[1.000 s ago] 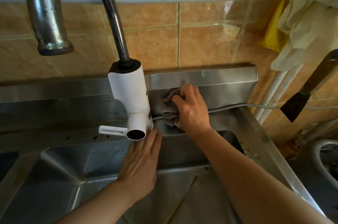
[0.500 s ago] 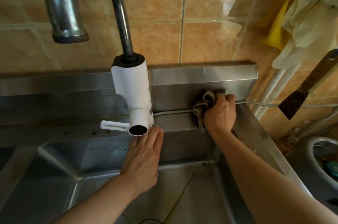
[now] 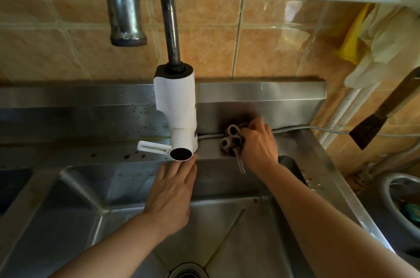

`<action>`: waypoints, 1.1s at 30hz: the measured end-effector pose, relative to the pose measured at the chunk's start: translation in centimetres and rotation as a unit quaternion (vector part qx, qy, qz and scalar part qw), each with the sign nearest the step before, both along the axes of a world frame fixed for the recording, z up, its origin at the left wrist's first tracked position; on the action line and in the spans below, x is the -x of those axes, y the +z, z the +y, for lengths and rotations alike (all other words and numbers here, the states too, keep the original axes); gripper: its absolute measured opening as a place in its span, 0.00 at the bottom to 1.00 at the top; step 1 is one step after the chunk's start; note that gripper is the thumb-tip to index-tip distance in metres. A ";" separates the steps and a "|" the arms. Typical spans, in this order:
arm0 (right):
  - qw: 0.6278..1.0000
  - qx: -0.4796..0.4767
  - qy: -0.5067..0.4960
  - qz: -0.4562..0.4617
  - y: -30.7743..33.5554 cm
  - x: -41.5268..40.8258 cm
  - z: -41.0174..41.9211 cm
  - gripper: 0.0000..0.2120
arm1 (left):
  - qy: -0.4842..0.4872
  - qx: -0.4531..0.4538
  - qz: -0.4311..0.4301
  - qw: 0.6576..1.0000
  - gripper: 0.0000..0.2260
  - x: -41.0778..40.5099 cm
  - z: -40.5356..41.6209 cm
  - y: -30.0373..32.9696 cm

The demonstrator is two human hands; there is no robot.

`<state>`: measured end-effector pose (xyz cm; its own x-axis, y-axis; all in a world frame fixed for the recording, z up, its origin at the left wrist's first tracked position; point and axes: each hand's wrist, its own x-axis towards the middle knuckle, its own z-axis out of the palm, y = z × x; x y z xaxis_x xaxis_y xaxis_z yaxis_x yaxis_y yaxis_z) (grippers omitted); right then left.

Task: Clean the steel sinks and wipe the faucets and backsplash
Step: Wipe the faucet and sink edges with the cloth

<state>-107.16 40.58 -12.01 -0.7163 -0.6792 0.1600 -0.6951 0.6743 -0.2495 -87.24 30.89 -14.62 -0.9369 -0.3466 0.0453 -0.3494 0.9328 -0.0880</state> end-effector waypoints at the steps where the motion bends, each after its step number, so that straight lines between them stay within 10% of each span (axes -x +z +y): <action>1: 0.999 -0.010 -0.026 -0.016 0.4 0.3 0.5 0.16 | 0.003 0.001 -0.005 1.000 0.43 0.1 0.2 0.1; 15: 0.975 -0.046 0.211 0.052 -2.1 -3.7 -1.7 0.24 | 0.034 -0.048 0.028 0.998 0.42 -1.0 0.8 0.9; 33: 0.984 -0.168 -0.055 -0.008 -0.9 2.8 5.6 0.27 | -0.009 -0.048 -0.048 0.998 0.37 8.4 4.3 2.9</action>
